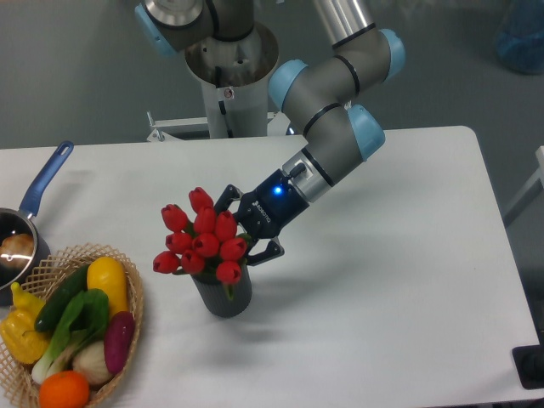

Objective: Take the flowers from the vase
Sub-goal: 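Close the gripper on the tulip stems, then lift the gripped tulips upward out of the grey vase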

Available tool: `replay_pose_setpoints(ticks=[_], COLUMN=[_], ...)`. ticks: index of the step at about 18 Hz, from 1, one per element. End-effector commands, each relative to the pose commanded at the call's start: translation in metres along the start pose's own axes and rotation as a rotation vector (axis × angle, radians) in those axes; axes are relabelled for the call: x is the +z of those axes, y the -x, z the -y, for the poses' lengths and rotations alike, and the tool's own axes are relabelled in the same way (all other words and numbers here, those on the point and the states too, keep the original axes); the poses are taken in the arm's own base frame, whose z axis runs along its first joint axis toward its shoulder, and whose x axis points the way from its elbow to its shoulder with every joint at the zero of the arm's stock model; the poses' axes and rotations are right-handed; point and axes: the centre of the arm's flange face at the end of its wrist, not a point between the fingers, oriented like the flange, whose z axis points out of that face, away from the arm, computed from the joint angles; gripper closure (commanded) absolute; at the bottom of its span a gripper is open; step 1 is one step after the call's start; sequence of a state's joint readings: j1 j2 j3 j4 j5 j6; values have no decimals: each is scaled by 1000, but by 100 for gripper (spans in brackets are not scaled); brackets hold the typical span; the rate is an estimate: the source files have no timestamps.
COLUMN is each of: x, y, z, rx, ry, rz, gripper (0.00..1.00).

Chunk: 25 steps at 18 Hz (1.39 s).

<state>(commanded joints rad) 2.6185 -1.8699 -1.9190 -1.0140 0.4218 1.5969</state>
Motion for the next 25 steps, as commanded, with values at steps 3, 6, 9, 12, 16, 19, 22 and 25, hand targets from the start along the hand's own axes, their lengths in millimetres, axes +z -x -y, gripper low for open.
replay_pose_setpoints(ticks=[3, 6, 9, 12, 16, 19, 22, 25], x=[-3, -6, -8, -10, -12, -18, -22, -26], y=[1, 2, 2, 2, 0, 0, -3, -10], z=[0, 1, 2, 2, 1, 4, 9, 12], rx=[-7, -11, -12, -18, 8, 11, 9, 8], ry=[-31, -58, -78, -117, -132, -140, -143, -143], rz=[6, 12, 15, 20, 27, 37, 44, 50], gripper=[51, 52, 52, 52, 53, 53, 53, 53])
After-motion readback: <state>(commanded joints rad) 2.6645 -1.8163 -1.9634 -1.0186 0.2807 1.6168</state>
